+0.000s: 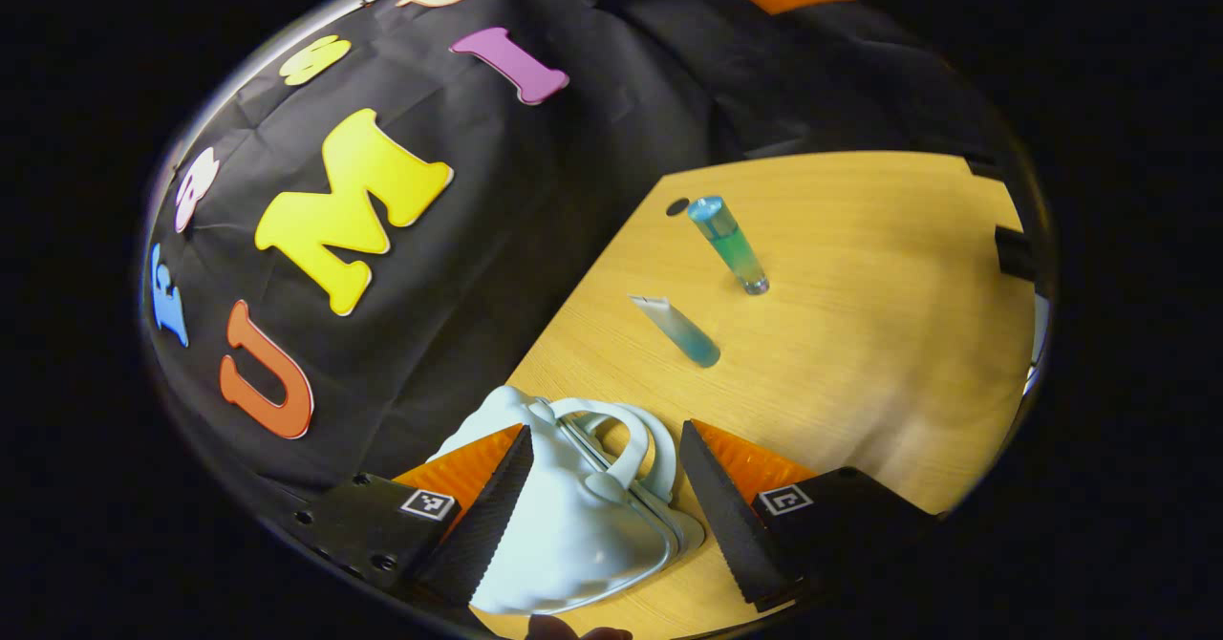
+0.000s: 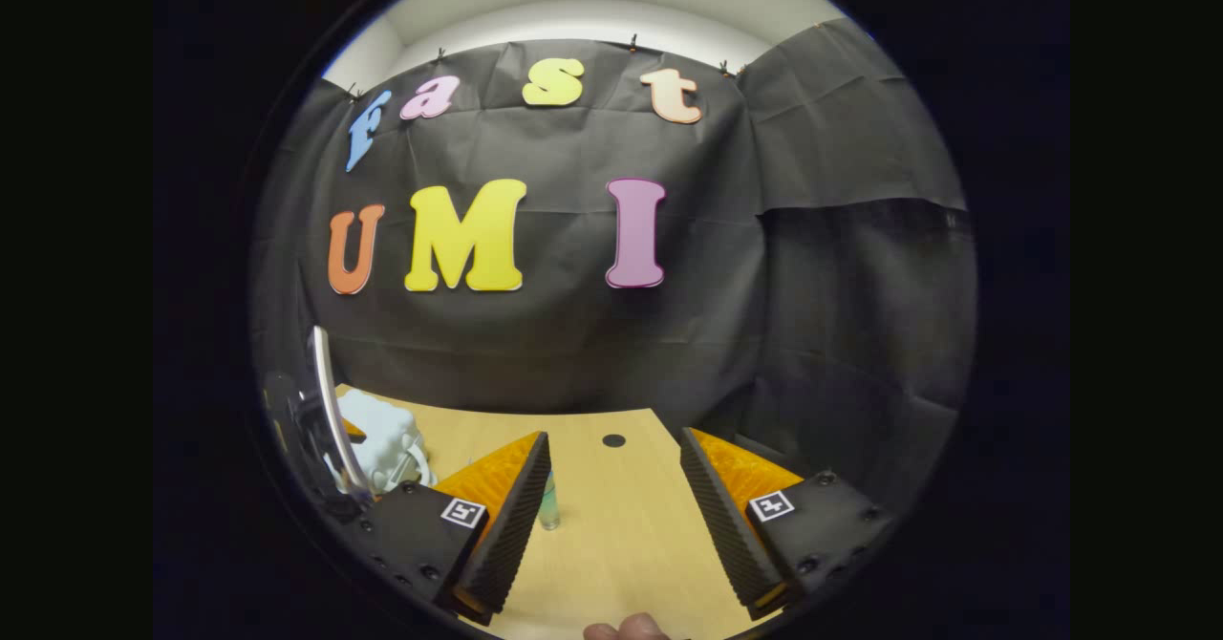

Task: First open the suitcase, pack the skin care products into it, and then close the suitcase.

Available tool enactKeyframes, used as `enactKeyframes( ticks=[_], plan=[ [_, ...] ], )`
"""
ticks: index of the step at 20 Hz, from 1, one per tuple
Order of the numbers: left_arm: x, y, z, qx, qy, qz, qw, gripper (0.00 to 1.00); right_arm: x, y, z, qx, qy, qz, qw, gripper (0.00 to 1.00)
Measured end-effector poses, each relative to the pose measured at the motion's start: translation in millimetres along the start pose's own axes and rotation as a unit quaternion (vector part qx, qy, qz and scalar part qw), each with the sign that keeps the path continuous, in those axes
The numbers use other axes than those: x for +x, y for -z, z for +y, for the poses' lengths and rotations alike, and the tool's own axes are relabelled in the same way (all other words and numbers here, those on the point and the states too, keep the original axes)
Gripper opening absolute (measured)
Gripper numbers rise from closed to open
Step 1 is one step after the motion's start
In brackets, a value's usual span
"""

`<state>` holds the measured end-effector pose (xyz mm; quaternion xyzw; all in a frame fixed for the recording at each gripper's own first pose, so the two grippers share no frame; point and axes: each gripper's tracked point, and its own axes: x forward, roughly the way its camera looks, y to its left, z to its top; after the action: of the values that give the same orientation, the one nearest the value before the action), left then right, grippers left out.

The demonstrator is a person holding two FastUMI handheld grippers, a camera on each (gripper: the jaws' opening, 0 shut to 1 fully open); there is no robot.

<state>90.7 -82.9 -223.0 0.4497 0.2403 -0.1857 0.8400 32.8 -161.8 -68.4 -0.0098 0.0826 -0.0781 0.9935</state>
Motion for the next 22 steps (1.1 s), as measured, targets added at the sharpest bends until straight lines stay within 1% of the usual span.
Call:
enactKeyframes(
  ticks=[3,5,6,7,8,11,12,13,14,15,16,17,18,19,21,22],
  plan=[
    [20.5,20.3,-13.4,0.042,0.012,0.053,0.998,0.97,4.7,1.8,-12.6,-0.003,0.013,0.002,1.000,0.81],
    [37.7,32.1,-9.8,0.074,0.010,0.080,0.994,0.97,7.0,3.3,-22.0,-0.002,0.021,0.004,1.000,0.81],
    [43.6,37.9,-6.6,0.081,0.010,0.090,0.993,0.97,8.4,4.3,-25.4,-0.001,0.025,0.006,1.000,0.81],
    [49.4,41.4,-4.5,0.086,0.009,0.098,0.991,0.96,10.1,7.8,-29.6,0.000,0.030,0.009,1.000,0.81],
    [53.4,43.2,-1.8,0.092,0.006,0.104,0.990,0.94,11.5,9.7,-32.7,0.001,0.033,0.013,0.999,0.77],
    [64.9,53.0,-1.7,0.100,0.008,0.123,0.987,0.88,15.9,12.7,-40.9,0.003,0.044,0.018,0.999,0.77],
    [69.1,53.0,-2.4,0.105,0.011,0.123,0.987,0.87,17.9,12.1,-43.0,0.003,0.046,0.018,0.999,0.81],
    [71.8,53.6,-3.5,0.107,0.012,0.124,0.986,0.86,18.8,12.4,-44.3,0.003,0.048,0.018,0.999,0.81],
    [75.5,53.7,-5.0,0.110,0.014,0.125,0.986,0.82,19.5,11.1,-44.6,0.002,0.048,0.019,0.999,0.81],
    [78.6,54.9,-4.6,0.114,0.014,0.130,0.985,0.84,19.6,11.0,-45.5,-0.001,0.050,0.019,0.999,0.81],
    [82.1,55.4,-4.1,0.118,0.013,0.131,0.984,0.79,20.2,10.5,-46.5,-0.002,0.051,0.019,0.999,0.81],
    [85.6,58.4,-9.3,0.115,0.025,0.137,0.984,0.71,19.6,9.8,-46.2,-0.001,0.051,0.020,0.998,0.81],
    [87.8,60.5,-12.9,0.112,0.031,0.142,0.983,0.58,19.1,9.4,-45.2,-0.001,0.050,0.021,0.999,0.81],
    [89.9,59.9,-15.1,0.112,0.035,0.144,0.983,0.50,19.8,11.0,-45.5,-0.004,0.052,0.022,0.998,0.81],
    [90.1,58.5,-18.6,0.108,0.037,0.146,0.983,0.36,18.2,9.5,-50.4,-0.002,0.061,0.021,0.998,0.81],
    [89.3,57.0,-18.7,0.108,0.037,0.145,0.983,0.32,17.1,8.9,-51.3,0.001,0.064,0.022,0.998,0.81]
  ],
)
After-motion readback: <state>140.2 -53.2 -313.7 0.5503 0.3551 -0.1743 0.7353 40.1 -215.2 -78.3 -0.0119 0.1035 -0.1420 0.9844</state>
